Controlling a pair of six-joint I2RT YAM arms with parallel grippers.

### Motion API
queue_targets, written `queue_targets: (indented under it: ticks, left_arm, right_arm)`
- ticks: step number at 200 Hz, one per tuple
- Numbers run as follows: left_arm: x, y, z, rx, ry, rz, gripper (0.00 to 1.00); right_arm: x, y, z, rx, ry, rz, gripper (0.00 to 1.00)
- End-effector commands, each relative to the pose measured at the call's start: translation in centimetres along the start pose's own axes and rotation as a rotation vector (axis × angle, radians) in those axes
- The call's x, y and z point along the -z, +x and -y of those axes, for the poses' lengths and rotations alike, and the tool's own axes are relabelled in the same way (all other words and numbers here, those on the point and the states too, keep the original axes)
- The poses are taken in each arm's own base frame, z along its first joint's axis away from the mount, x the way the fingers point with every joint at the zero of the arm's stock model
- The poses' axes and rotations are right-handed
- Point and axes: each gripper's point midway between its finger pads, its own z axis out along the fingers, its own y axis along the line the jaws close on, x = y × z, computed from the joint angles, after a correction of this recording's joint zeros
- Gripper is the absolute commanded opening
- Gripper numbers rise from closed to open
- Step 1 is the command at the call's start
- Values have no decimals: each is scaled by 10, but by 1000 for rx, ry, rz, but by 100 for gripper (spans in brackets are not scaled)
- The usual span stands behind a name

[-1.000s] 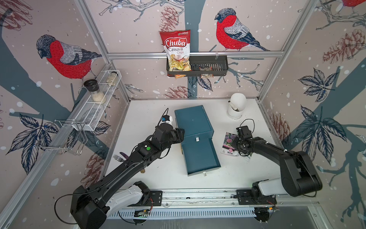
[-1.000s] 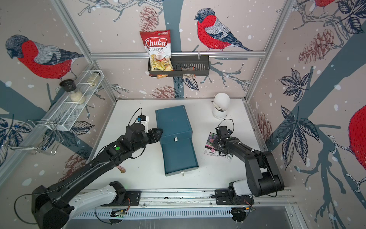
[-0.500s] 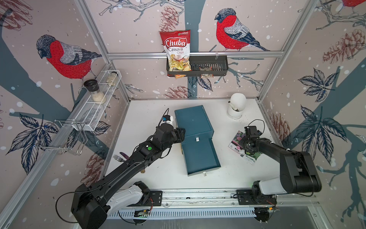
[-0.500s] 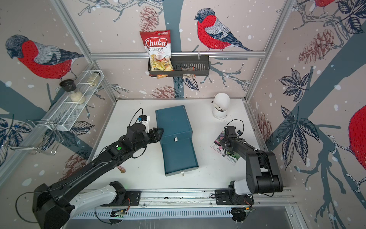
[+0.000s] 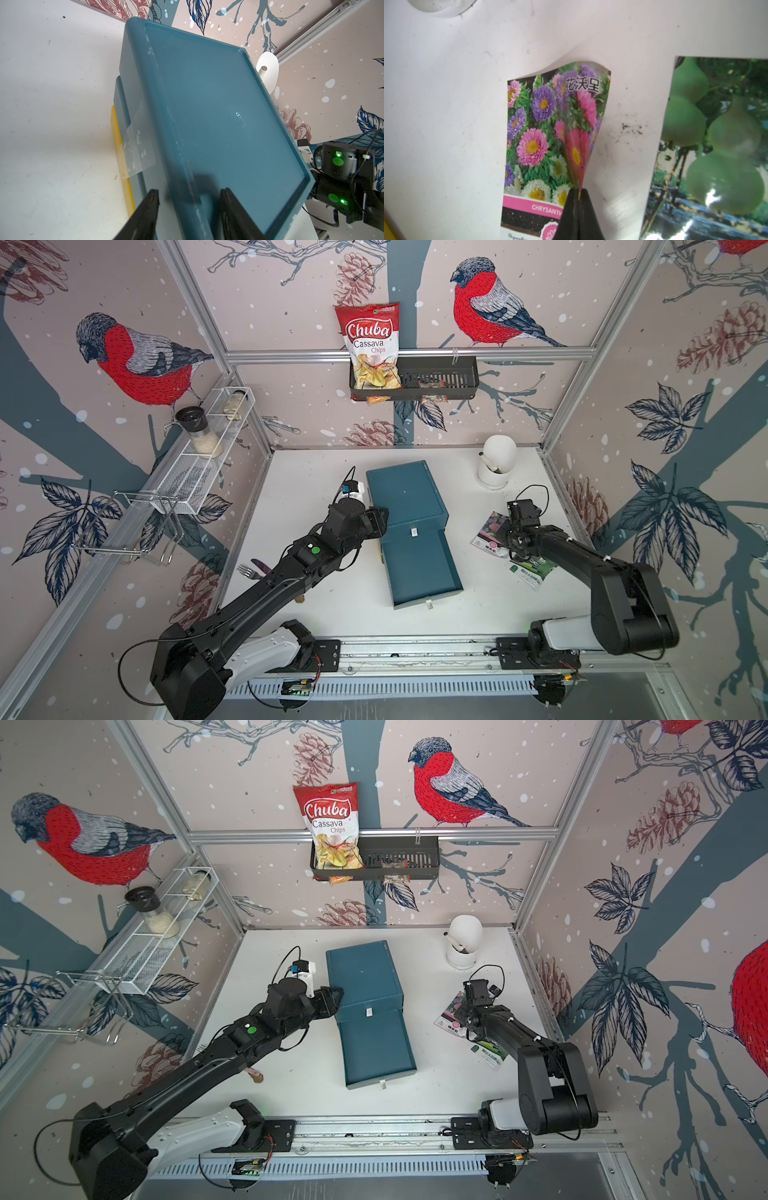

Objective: Take the seed bags out of the drawer
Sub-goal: Adjust the seed packet at the center of the board, then adjust the storage box at the center of the board, then close the drawer of the storage box.

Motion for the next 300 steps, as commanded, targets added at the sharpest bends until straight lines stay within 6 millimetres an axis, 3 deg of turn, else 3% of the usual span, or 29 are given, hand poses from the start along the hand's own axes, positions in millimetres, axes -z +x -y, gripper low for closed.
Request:
queue_targets:
  ticks: [1,16,45,66,75,111,127,144,184,199,219,232,246,269,300]
  left_arm:
    - [1,15,-20,-38,-84,-54,51]
    - [2,15,-20,-42,-84,-54,51]
    - [0,18,-20,-47,-79,-63,52]
    - [-1,19,-20,-53,-78,-66,52]
    - [-2,19,-21,-56,-82,-68,52]
    - [-3,19,-24,-69,-95,-60,46]
    - [-3,17,-26,-81,-107,-56,39]
    - [-3,13,-29,-91,-127,-42,29]
    - [-3,5,-35,-104,-167,-29,23]
    - [-3,5,-30,-88,-144,-36,24]
    - [-2,8,-21,-54,-89,-44,34]
    - [-2,10,-18,-25,-59,-48,37]
    - [-2,13,-16,-3,-43,-50,38]
    - [-3,17,-20,36,-53,-57,38]
    - [-4,25,-22,73,-44,-69,37]
  right_arm:
    - [-6,-3,4,-22,26,7,0]
    - [-10,-2,9,-32,38,-3,0]
    - [-1,0,10,-5,58,12,41]
    - [25,2,2,62,83,72,67]
    - [38,5,-3,92,89,98,72]
    - [95,24,-14,158,64,177,73]
    - [123,36,-22,175,-5,200,67]
    - [155,60,-47,247,-153,201,58]
    - [224,143,-77,460,-392,169,49]
    - [245,190,-85,552,-492,122,49]
    - [268,261,-97,694,-605,55,53]
    - [269,289,-97,735,-597,32,58]
    - [252,311,-92,772,-542,6,59]
    - [233,318,-81,756,-491,-13,65]
    - [225,320,-76,731,-477,-27,75]
